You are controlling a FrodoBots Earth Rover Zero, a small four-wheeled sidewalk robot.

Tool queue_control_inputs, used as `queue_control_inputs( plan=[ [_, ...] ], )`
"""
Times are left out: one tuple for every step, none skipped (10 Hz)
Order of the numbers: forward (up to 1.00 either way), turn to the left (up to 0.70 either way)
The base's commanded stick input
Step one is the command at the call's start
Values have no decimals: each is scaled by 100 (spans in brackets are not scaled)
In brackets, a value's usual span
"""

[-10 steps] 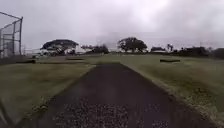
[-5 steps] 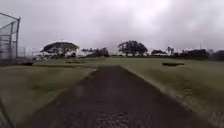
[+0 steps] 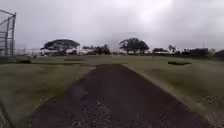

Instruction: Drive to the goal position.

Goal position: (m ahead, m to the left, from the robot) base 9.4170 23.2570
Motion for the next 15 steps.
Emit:
queue_control_inputs(
  plan=[
    [100,0],
    [100,0],
    [100,0],
    [100,0],
    [100,0],
    [100,0],
    [100,0],
    [100,0],
    [100,0],
    [100,0],
    [100,0],
    [100,0],
    [100,0],
    [100,0],
    [100,0]
  ],
)
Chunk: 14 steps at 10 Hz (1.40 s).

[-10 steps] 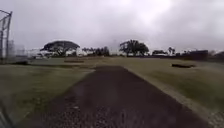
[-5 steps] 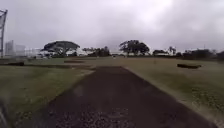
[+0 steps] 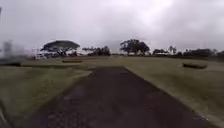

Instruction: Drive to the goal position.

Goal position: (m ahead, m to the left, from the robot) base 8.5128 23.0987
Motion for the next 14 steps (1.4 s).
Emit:
queue_control_inputs(
  plan=[
    [100,0],
    [100,0],
    [100,0],
    [100,0],
    [100,0],
    [100,0],
    [100,0],
    [100,0],
    [100,0],
    [100,0],
    [100,0],
    [100,0],
    [100,0],
    [100,0]
  ],
)
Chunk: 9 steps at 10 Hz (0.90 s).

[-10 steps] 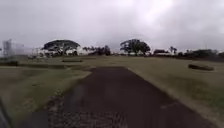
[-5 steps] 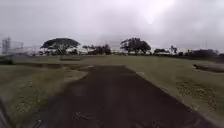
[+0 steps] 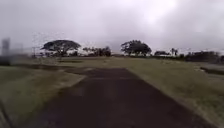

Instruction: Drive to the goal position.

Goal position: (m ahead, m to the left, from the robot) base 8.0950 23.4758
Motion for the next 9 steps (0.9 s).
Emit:
queue_control_inputs(
  plan=[
    [100,0],
    [100,0],
    [100,0],
    [100,15],
    [100,40],
    [100,21],
    [100,0],
    [100,0],
    [100,0]
  ],
)
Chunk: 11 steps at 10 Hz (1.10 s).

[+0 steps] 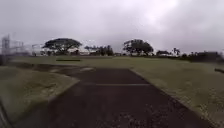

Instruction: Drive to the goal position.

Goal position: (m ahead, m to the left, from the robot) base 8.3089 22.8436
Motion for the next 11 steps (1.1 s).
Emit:
queue_control_inputs(
  plan=[
    [100,0],
    [100,0],
    [100,0],
    [100,0],
    [100,0],
    [100,0],
    [100,0],
    [100,12],
    [100,26],
    [100,36],
    [100,24]
  ],
)
